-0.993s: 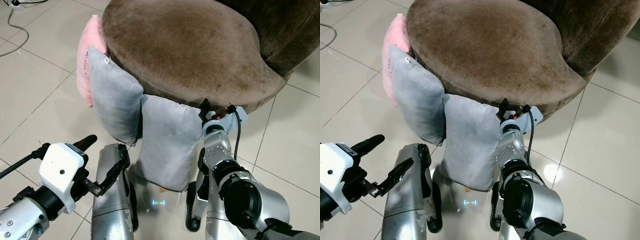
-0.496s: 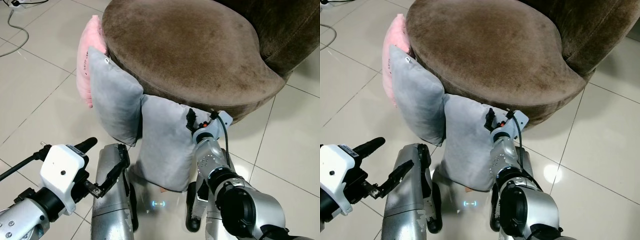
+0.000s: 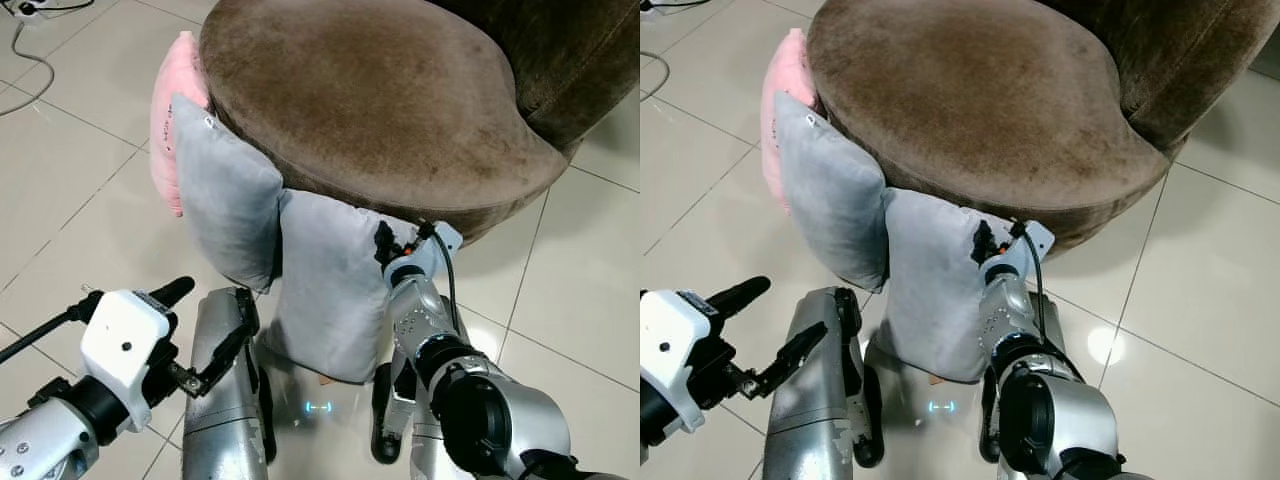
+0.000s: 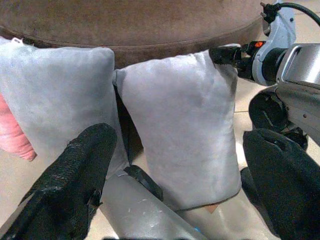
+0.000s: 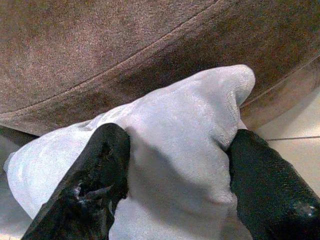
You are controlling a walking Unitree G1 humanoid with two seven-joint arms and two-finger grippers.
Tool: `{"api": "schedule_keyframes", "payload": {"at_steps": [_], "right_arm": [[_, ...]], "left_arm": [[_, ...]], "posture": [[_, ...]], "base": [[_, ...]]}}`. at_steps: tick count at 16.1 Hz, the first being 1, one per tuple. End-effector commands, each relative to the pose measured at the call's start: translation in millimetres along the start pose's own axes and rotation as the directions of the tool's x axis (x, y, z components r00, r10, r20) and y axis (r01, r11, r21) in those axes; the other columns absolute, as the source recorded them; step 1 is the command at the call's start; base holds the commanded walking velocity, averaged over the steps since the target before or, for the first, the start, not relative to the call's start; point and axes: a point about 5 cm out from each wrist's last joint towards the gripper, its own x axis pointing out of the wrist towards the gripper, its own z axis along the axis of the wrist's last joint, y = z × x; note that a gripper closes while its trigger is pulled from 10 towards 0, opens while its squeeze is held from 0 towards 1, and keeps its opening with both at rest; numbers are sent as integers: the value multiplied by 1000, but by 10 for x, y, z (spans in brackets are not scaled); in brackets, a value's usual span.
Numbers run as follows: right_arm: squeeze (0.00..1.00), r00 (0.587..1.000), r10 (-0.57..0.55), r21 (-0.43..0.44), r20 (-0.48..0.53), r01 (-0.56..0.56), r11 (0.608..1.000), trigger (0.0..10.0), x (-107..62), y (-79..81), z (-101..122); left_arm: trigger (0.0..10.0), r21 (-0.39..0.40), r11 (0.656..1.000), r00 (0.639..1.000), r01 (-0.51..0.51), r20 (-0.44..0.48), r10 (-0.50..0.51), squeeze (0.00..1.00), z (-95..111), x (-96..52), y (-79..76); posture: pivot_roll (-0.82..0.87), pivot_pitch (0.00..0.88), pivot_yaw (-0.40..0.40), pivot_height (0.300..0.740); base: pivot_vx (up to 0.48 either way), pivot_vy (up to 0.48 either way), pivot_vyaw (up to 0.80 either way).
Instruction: Move the pillow to the sofa from floor
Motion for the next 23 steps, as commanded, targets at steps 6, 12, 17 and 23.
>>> {"api": "schedule_keyframes", "payload": {"at_steps": [6, 12, 17, 23], "right_arm": [[0, 999, -4, -8, -32, 4, 1000, 0, -35, -17, -101], [0, 1000, 6, -17, -30, -7, 1000, 0, -37, -19, -99], [0, 1000, 3, -16, -27, -3, 1000, 0, -39, -39, -96], [0, 1000, 1, -18, -14, -1, 1000, 0, -24, -39, -53]], "left_arm": [[10000, 7, 1000, 1000, 2, -3, -2, 0, 25, -39, -31], [10000, 8, 1000, 1000, 0, -6, 0, 0, 26, -57, -25], [10000, -6, 1000, 1000, 24, -17, -24, 0, 15, -75, -48], [10000, -8, 1000, 999, 24, -26, -24, 0, 0, -92, -66]], "posture": [[344, 296, 22, 458], [342, 297, 21, 458], [343, 297, 22, 458], [340, 298, 18, 458]], "base": [[0, 0, 0], [0, 0, 0], [0, 0, 0], [0, 0, 0]]}}
